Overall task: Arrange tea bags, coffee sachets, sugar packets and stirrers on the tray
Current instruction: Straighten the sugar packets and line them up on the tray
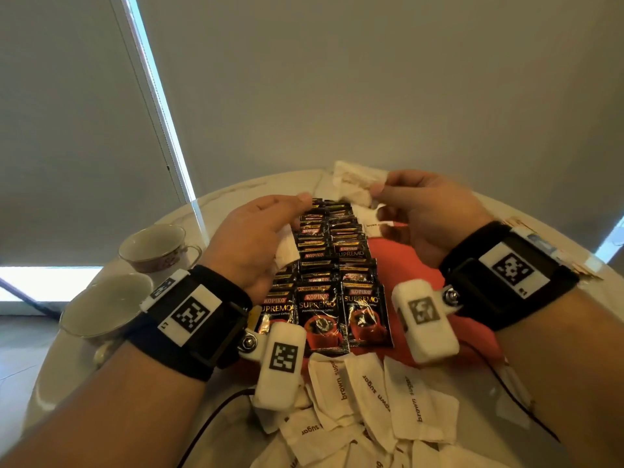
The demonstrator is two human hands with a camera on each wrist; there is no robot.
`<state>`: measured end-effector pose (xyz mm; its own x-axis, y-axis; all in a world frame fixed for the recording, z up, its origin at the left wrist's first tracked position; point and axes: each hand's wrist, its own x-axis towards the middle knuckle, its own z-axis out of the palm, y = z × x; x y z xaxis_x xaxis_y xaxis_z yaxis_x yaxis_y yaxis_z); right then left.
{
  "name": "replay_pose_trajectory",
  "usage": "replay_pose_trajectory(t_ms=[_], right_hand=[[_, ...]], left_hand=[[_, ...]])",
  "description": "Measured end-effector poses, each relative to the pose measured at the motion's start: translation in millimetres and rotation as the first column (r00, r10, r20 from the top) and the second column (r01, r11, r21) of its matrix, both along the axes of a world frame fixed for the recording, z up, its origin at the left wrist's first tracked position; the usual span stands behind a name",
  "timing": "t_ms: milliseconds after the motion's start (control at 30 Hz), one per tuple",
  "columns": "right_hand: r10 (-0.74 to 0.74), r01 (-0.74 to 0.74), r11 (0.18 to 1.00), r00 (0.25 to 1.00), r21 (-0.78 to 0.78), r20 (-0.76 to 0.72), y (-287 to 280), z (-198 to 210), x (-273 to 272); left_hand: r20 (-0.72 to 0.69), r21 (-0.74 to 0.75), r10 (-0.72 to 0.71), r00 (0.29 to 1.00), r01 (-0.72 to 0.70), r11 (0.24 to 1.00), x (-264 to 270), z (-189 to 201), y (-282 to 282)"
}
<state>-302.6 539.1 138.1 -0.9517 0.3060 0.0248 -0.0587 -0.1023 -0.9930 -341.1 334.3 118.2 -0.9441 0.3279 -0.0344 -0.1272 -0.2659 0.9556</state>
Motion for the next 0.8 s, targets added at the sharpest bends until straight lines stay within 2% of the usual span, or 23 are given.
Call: replay_pose_trajectory(t_ms=[67,133,267,367,667,800], right_hand=[[-0.119,0.120,0.992,0.992,-0.045,0.032,21,0,-11],[-0.191,0.198,0.979,0.974,-0.047,0.126,41,-10,-23],[-0.222,0.174,0.971,0.907,0.162,0.359,67,-39,-44],[-0.260,0.137,0.949,0.850,0.285,0.458,74,-47,-53],[-0.236,0.030,0.919,0.840,0.392,0.488,67,-40,-64],[-0.280,0.108,0.920,0.855,0.377,0.437,71,-43,-61]], left_hand=[[0.049,0.061,0.030,0.998,-0.033,0.998,-3,2,-3],[0.025,0.124,0.021,0.999,-0.024,0.992,-4,3,-7],[-0.052,0.084,-0.018,0.998,0.022,0.996,-4,0,-10],[-0.077,0.061,-0.013,0.997,0.018,0.998,-5,-1,-10],[-0.089,0.042,0.001,0.996,0.002,0.999,-8,-3,-9],[-0.090,0.026,-0.002,0.996,0.004,1.000,-8,-1,-10]])
